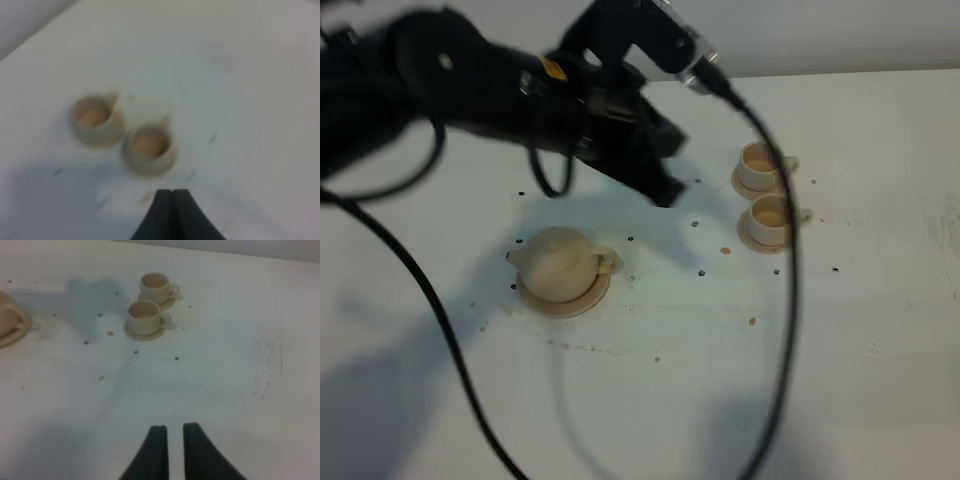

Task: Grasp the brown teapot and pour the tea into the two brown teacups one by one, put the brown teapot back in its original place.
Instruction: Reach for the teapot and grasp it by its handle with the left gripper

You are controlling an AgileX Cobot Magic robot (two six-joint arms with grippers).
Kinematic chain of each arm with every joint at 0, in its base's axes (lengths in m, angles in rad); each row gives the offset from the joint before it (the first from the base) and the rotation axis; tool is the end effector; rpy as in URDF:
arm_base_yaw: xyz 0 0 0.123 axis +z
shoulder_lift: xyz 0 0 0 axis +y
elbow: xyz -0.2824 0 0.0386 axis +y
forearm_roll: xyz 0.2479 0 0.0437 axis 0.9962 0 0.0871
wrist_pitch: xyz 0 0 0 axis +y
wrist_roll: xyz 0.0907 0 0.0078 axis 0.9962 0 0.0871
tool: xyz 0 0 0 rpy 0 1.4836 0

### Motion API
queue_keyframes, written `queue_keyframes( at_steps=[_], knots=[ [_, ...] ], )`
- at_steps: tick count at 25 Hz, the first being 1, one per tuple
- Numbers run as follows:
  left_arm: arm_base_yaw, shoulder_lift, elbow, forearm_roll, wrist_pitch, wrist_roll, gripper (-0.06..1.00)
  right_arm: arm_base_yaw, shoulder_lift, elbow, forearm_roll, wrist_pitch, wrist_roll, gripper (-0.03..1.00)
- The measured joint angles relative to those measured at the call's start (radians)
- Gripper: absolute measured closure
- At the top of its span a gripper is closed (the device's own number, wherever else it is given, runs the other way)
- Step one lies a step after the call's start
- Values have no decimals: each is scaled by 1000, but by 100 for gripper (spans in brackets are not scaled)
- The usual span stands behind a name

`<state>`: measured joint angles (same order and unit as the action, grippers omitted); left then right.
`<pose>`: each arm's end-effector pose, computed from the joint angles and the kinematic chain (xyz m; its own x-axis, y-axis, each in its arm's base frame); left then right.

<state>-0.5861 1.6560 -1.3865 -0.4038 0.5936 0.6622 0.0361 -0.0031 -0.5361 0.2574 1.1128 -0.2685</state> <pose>0.3044 -0.2262 0.3174 -0.3180 0.5815 -0.7488 0.8177 0.5680 0.0938 -0.0141 0.0203 0.2850 -0.4137 -0.1631 -0.8957 -0.3047 0.9519 -0.0325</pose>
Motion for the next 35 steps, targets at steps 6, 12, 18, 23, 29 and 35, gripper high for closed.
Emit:
queue_keyframes(
  at_steps=[6,12,18,23,29,35],
  knots=[
    [10,97,-279,368,345,-100,100,0,0,0,0,-1,0,88],
    [10,255,-483,377,559,39,100,0,0,0,0,-1,0,88],
    [10,369,-513,384,602,139,100,0,0,0,0,-1,0,88],
    [10,437,-516,404,603,151,100,0,0,0,0,-1,0,88],
    [10,487,-516,428,596,156,100,0,0,0,0,-2,1,88],
    [4,544,-516,442,574,160,100,0,0,0,0,-2,2,88]
  ],
)
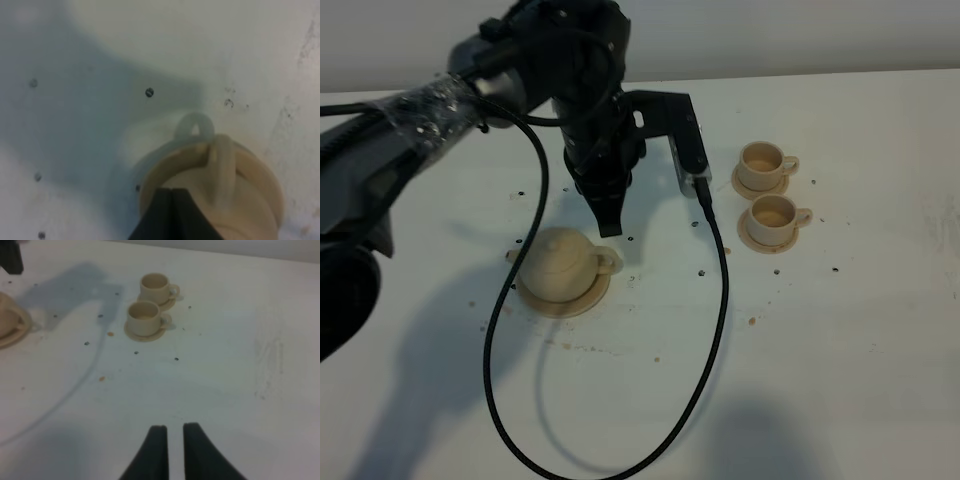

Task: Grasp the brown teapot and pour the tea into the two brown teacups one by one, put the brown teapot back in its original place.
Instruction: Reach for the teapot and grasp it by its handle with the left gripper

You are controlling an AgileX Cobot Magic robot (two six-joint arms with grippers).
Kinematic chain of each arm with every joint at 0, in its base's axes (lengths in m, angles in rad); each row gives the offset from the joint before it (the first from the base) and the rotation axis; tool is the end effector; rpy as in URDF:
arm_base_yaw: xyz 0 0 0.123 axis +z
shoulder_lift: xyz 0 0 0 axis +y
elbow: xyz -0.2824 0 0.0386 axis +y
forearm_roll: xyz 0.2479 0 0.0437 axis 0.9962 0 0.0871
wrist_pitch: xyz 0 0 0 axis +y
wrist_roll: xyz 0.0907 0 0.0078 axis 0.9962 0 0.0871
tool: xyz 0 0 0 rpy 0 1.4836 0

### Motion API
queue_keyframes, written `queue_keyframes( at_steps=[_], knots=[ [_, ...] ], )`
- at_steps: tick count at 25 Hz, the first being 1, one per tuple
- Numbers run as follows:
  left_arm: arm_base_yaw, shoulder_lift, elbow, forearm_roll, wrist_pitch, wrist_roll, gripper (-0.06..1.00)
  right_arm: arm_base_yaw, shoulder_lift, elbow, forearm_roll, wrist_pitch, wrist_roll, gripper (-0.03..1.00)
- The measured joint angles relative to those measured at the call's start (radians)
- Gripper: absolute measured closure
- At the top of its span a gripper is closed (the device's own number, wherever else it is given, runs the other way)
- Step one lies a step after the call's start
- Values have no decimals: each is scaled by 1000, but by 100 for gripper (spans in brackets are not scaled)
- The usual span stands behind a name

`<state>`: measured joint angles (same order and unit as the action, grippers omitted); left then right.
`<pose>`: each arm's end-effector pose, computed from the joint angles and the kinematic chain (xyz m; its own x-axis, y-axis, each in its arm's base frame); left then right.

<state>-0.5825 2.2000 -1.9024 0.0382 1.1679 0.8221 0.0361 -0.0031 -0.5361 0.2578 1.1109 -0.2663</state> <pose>0.3897 -0.2529 0.2084 -0.1447 0.9841 -0.1027 0.9731 0.1603 0.1654 -0.0141 0.0203 0.2852 -0.4128 -0.1603 -0.8966 -0.3036 0.9523 -0.0305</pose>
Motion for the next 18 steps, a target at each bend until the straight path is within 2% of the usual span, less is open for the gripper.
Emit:
queue_keyframes(
  at_steps=[11,18],
  knots=[
    [-32,49,17,24,-43,-31,100,0,0,0,1,0,0,88],
    [-32,23,171,29,-200,-37,100,0,0,0,1,0,0,88]
  ],
)
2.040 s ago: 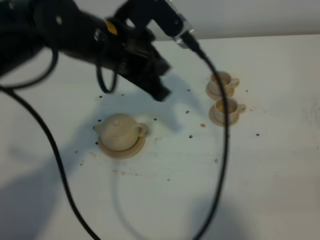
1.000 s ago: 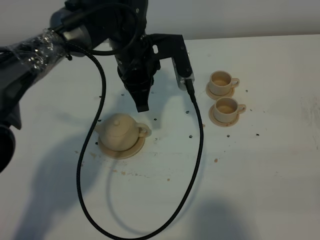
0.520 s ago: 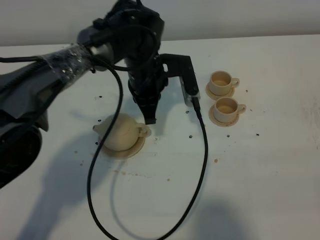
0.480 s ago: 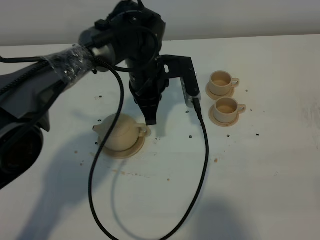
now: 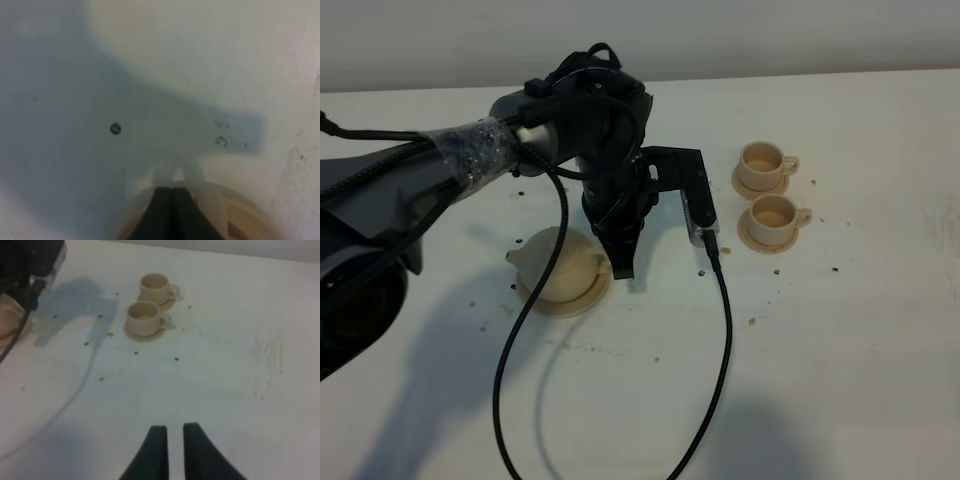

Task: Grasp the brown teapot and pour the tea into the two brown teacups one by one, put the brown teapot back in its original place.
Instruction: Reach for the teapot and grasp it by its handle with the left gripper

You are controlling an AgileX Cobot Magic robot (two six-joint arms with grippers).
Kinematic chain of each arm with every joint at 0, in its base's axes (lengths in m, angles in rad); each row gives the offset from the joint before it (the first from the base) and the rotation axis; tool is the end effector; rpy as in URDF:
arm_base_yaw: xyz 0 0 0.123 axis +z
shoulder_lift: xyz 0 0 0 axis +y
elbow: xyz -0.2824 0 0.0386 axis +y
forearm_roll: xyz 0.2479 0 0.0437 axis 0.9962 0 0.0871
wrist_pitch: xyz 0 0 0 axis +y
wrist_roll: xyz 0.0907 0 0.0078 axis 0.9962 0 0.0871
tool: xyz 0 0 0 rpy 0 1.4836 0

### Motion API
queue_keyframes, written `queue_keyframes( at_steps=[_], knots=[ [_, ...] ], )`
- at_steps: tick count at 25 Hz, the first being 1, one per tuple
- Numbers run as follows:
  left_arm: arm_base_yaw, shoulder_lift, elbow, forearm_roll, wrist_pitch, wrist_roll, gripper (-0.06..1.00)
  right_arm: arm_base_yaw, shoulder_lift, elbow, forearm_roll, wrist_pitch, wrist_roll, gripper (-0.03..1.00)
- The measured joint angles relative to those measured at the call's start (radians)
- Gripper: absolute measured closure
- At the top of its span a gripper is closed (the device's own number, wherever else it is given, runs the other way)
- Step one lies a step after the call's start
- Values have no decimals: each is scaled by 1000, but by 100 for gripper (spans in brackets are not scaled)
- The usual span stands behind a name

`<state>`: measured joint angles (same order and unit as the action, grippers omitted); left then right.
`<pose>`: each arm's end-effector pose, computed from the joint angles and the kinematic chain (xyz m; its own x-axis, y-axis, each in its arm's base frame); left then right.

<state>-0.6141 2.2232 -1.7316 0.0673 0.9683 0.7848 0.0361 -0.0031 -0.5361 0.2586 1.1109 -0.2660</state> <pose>0.3782 -0.2604 0.1564 -0.1296 0.9870 -0.0947 0.9725 0.1451 0.1820 -0.0141 0.0204 0.2852 -0.4128 -0.1596 -0.8967 -0.3039 0.9522 -0.0296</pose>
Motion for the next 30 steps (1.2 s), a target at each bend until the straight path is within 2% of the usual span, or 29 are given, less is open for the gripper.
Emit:
queue_keyframes(
  at_steps=[13,24,30],
  knots=[
    [0,-26,54,-3,-40,-6,100,0,0,0,0,0,0,88],
    [-8,-45,55,-8,-3,14,100,0,0,0,0,0,1,88],
    [-11,-55,55,-14,51,49,100,0,0,0,0,0,1,88]
  ],
)
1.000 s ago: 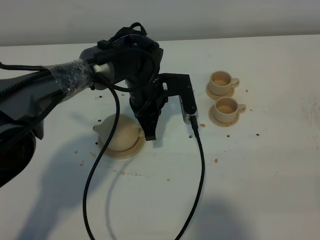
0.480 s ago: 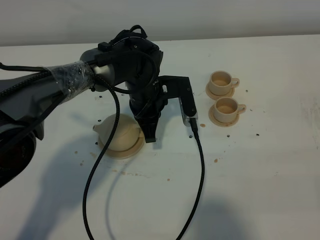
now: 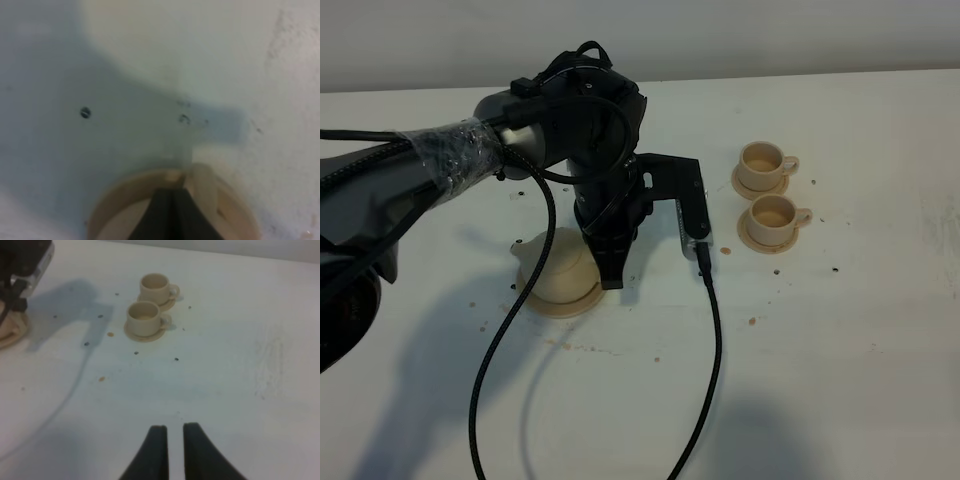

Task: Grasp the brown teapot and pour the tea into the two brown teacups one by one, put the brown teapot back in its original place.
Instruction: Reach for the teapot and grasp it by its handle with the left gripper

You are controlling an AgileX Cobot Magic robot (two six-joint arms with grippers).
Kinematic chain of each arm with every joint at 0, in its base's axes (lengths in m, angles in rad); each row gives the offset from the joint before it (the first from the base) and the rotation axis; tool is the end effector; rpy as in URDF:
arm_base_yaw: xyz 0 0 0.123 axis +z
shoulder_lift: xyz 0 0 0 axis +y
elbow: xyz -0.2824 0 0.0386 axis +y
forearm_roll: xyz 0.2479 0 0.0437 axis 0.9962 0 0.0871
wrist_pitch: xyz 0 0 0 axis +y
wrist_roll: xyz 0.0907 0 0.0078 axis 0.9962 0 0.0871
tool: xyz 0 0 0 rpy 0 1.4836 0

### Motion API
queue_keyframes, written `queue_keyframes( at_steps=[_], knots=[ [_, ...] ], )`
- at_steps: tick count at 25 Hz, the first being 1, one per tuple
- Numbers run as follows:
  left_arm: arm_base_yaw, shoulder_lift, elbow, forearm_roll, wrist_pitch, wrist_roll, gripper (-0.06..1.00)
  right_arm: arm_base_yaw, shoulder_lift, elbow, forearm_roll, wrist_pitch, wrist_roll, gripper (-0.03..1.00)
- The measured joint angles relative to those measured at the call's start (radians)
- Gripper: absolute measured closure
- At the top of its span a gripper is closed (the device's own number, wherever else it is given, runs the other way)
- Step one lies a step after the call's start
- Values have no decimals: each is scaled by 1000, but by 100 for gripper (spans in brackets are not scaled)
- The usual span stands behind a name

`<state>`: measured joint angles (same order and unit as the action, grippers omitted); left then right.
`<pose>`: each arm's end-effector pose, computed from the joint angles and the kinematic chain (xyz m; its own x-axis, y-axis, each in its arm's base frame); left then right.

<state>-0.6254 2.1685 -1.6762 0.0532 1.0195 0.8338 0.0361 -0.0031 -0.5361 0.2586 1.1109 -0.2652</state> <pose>0.3617 -0.2561 0.1661 -0.0825 0.9947 -0.0613 0.9860 0.0904 0.1402 -0.0141 0.0204 0.2852 -0.4131 -0.1589 -0.8967 -0.3036 0.9524 -0.0289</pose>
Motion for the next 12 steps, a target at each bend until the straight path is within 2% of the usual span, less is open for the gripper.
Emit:
queue_keyframes(
  at_steps=[12],
  knots=[
    [0,0,0,-28,93,62,100,0,0,0,0,-1,0,88]
  ],
)
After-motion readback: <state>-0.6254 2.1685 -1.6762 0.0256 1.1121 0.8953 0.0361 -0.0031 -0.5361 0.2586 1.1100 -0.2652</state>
